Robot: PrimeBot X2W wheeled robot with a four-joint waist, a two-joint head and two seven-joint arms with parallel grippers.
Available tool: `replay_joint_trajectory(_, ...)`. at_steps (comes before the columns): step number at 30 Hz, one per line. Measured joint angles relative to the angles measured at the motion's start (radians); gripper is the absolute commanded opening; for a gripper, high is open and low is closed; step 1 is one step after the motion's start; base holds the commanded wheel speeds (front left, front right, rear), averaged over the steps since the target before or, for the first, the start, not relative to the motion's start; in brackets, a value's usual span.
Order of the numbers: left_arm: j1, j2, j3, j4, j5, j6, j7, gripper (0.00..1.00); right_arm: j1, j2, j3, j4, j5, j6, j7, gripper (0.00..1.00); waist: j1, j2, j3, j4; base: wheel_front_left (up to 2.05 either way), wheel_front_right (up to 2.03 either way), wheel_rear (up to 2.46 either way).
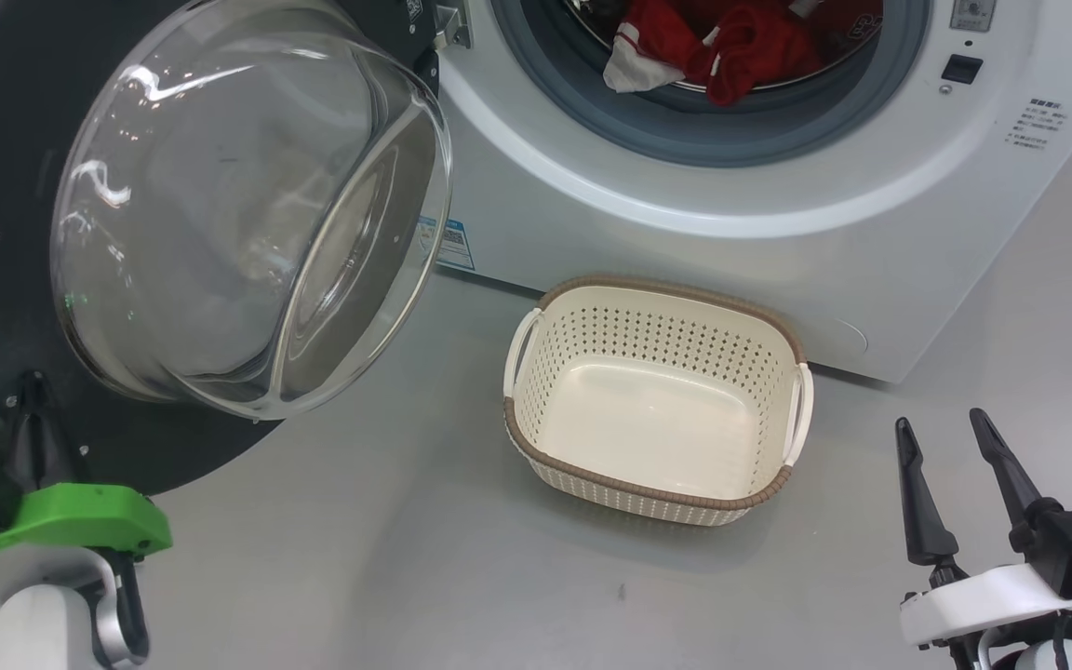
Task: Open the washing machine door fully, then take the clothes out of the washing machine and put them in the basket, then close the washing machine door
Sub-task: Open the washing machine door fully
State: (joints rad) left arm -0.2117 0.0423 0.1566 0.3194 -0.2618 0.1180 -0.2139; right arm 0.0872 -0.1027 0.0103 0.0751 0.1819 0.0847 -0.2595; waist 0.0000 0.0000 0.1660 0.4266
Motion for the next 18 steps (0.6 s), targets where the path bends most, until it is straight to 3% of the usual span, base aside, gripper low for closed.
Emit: replay_joint_trajectory(18, -0.021, -0.006, 0.001, 0.02, 0.01, 0.0, -0.026, 0.0, -0.007, 0.0, -0.011, -0.003, -0.007, 0.006, 0.0, 1.0, 0.0, 0.0, 0.001, -0.009, 0.0, 0.0, 0.0)
